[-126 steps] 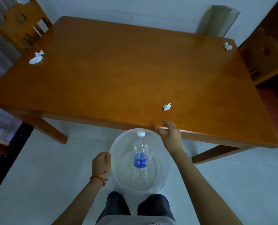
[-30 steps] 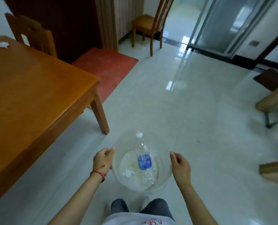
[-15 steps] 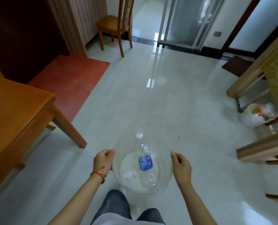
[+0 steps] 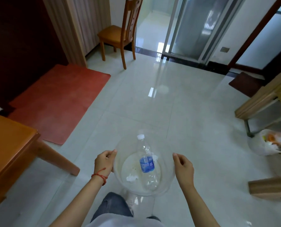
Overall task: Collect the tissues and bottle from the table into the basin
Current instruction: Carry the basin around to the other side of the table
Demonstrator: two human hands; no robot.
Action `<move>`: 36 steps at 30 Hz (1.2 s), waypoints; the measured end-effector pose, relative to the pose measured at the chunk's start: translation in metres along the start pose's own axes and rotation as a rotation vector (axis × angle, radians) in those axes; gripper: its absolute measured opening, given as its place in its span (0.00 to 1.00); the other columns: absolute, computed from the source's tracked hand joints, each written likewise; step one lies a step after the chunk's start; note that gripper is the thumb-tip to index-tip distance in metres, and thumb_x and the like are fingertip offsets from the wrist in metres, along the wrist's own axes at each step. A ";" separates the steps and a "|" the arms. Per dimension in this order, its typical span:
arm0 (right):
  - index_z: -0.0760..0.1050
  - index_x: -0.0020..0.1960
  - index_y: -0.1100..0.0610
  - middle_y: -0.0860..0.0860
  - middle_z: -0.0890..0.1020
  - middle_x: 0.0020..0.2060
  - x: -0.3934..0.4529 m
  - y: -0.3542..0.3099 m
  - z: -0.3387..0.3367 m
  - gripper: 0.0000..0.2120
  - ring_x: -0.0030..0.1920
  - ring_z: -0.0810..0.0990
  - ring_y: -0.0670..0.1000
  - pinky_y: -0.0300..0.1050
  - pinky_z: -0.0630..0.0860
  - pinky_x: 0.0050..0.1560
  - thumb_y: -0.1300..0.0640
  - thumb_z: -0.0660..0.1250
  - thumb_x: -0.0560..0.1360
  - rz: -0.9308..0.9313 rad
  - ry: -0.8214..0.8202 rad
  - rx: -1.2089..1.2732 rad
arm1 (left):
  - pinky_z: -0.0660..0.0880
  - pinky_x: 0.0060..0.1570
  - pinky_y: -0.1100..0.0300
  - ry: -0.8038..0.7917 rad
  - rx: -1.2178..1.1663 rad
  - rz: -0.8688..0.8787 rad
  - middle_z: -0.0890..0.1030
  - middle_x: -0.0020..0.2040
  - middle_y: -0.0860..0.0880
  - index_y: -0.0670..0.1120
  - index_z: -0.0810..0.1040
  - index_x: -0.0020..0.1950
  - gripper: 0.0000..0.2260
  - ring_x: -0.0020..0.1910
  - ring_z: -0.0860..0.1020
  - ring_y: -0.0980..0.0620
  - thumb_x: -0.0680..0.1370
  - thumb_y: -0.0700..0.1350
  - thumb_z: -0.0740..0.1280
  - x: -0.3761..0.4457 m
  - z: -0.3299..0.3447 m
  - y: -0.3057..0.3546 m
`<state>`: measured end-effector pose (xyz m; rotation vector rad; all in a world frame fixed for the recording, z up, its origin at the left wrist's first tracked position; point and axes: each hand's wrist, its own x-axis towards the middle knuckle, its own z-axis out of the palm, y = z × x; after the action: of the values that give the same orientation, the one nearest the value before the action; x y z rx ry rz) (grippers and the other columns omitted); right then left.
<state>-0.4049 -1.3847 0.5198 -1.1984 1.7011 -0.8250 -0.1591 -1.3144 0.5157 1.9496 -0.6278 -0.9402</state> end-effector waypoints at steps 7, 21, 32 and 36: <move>0.79 0.48 0.59 0.51 0.81 0.42 0.078 -0.052 0.057 0.08 0.42 0.77 0.44 0.33 0.70 0.41 0.56 0.63 0.76 -0.021 -0.045 0.002 | 0.68 0.17 0.70 0.059 -0.029 -0.006 0.75 0.29 0.45 0.39 0.76 0.34 0.12 0.26 0.73 0.48 0.75 0.44 0.64 0.092 -0.005 0.045; 0.78 0.47 0.56 0.47 0.81 0.40 0.272 -0.171 0.205 0.07 0.43 0.78 0.46 0.41 0.72 0.46 0.55 0.63 0.76 -0.116 -0.307 -0.079 | 0.68 0.19 0.71 0.299 -0.081 -0.086 0.74 0.25 0.46 0.40 0.75 0.33 0.13 0.20 0.73 0.52 0.75 0.46 0.65 0.281 -0.020 0.110; 0.78 0.47 0.55 0.42 0.80 0.40 0.360 -0.298 0.374 0.06 0.43 0.77 0.40 0.38 0.71 0.43 0.55 0.63 0.76 -0.234 -0.635 -0.177 | 0.70 0.21 0.68 0.607 -0.164 -0.205 0.70 0.16 0.52 0.47 0.67 0.25 0.19 0.17 0.71 0.56 0.75 0.47 0.64 0.395 -0.093 0.140; 0.78 0.46 0.53 0.42 0.80 0.39 0.368 -0.328 0.453 0.06 0.42 0.77 0.42 0.42 0.72 0.47 0.55 0.62 0.76 -0.268 -0.732 -0.229 | 0.68 0.18 0.69 0.688 -0.196 -0.251 0.69 0.18 0.52 0.45 0.66 0.25 0.19 0.19 0.71 0.54 0.75 0.47 0.64 0.437 -0.135 0.132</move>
<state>0.0741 -1.8524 0.5238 -1.6549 1.0588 -0.2701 0.1975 -1.6295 0.5137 2.0254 0.1022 -0.3960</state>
